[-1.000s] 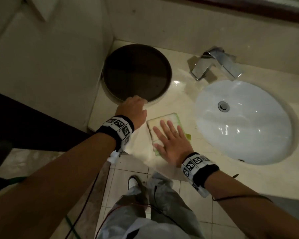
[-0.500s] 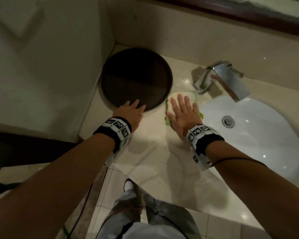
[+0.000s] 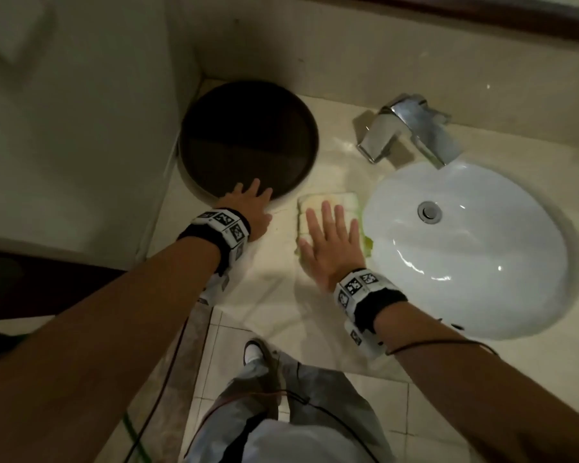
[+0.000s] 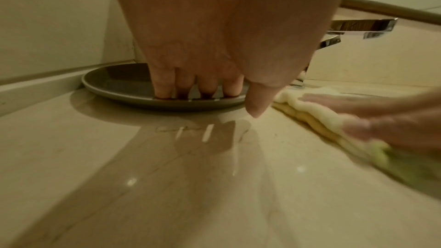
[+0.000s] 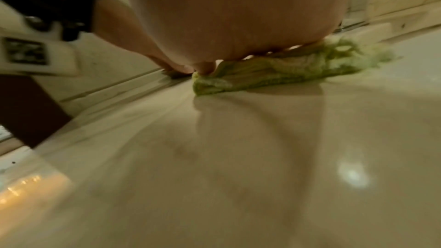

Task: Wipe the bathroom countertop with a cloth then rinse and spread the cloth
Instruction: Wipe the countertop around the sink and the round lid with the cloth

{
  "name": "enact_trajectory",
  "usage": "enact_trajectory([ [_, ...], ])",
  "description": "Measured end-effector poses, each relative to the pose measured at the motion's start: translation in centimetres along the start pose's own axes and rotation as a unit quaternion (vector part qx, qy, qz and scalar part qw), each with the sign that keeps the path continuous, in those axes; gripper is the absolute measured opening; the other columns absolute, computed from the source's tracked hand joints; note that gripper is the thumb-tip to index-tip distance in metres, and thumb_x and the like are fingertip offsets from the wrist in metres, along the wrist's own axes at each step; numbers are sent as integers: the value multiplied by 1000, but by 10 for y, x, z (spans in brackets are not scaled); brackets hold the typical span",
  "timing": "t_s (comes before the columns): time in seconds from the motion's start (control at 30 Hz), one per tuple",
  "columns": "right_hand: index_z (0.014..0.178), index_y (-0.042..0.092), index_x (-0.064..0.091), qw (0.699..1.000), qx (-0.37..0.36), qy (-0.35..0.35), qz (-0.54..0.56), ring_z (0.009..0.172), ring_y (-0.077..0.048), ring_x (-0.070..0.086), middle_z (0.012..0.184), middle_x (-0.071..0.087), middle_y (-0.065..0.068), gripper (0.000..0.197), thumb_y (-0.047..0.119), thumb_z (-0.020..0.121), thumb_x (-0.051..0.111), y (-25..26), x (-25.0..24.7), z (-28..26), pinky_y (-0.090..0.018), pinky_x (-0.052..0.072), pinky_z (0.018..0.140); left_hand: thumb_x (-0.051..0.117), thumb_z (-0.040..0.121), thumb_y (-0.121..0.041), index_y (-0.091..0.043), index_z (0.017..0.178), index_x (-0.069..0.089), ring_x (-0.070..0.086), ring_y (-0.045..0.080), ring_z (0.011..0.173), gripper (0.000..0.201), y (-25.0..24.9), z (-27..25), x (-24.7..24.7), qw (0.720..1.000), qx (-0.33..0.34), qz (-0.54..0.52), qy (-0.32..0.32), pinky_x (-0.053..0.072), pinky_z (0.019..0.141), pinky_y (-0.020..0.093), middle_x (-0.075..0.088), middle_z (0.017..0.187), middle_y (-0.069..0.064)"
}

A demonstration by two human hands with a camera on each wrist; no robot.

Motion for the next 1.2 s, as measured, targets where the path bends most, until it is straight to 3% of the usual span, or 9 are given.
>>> enact_trajectory([
  [0.13, 154, 25, -11, 1000, -5, -2, 16, 145, -28, -26, 159, -23, -6, 62, 49, 100, 8, 27, 32, -51, -53, -11, 117, 40, 98, -32, -21, 154, 5, -3, 35, 147, 68, -10, -6, -1, 998, 37, 17, -48, 13, 118, 51, -9, 161, 10],
  [0.27, 155, 22, -3, 999, -2, -30, 32, 146, -29, -22, 161, -17, -8, 62, 47, 101, 12, 47, 56, -94, -54, -9, 117, 42, 98, -27, -18, 151, 21, 8, 28, 147, 58, -44, -27, 4, 985, 125, -11, -114, 16, 118, 43, 9, 161, 7],
  [0.37, 155, 23, -2, 999, 8, -29, 37, 146, -28, -21, 161, -15, -6, 62, 47, 100, 13, 56, 72, -119, -53, -8, 117, 46, 97, -31, -21, 149, 29, 17, 22, 146, 56, -72, -45, 19, 977, 182, -33, -111, 17, 118, 36, 18, 160, 5],
  [0.47, 155, 25, 0, 998, 19, -43, 45, 147, -26, -18, 162, -11, -3, 62, 49, 100, 12, 55, 80, -137, -52, -6, 118, 46, 98, -32, -23, 149, 31, 17, 18, 146, 55, -94, -60, 37, 974, 206, -56, -74, 16, 116, 32, 19, 160, 1],
  [0.57, 155, 27, -3, 998, 25, -39, 37, 147, -23, -20, 162, -12, -1, 61, 50, 100, 10, 46, 87, -151, -50, -7, 118, 46, 97, -33, -24, 150, 30, 16, 20, 146, 56, -106, -66, 55, 974, 216, -37, -48, 18, 118, 35, 17, 160, 1],
  [0.8, 155, 26, 7, 993, 73, -75, 53, 149, -25, -10, 163, -3, -3, 60, 48, 100, 13, -11, 96, -189, -51, 1, 119, 43, 98, -40, -28, 151, 20, 9, 23, 148, 59, -135, -67, 75, 977, 210, 24, -38, 20, 118, 42, 8, 162, 0],
  [0.9, 155, 26, 11, 988, 115, -88, 52, 150, -25, -3, 163, 2, -3, 59, 48, 101, 13, -52, 98, -208, -50, 6, 120, 41, 97, -49, -31, 152, 14, 1, 27, 148, 63, -156, -69, 84, 977, 205, 57, -25, 24, 114, 53, -1, 162, -2],
  [1.03, 155, 30, 1, 977, 178, -98, 62, 149, -22, -10, 162, -6, 0, 59, 49, 100, 11, -102, 98, -226, -49, 2, 120, 36, 97, -55, -36, 152, 3, -10, 34, 146, 67, -174, -71, 99, 980, 172, 101, 5, 21, 108, 66, -15, 160, -1],
  [1.2, 155, 25, 5, 959, 238, -111, 103, 149, -30, -8, 162, -4, -8, 62, 46, 98, 12, -89, 96, -216, -55, -4, 117, 42, 96, -52, -38, 151, -1, -11, 34, 147, 72, -172, -66, 99, 978, 172, 117, 12, 24, 109, 65, -18, 160, -2],
])
Point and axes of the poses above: each hand's wrist, its own z-axis towards the middle knuckle, its own x-axis out of the palm, y = z × x, the point moved 4 cm from there along z, towards the middle knuckle
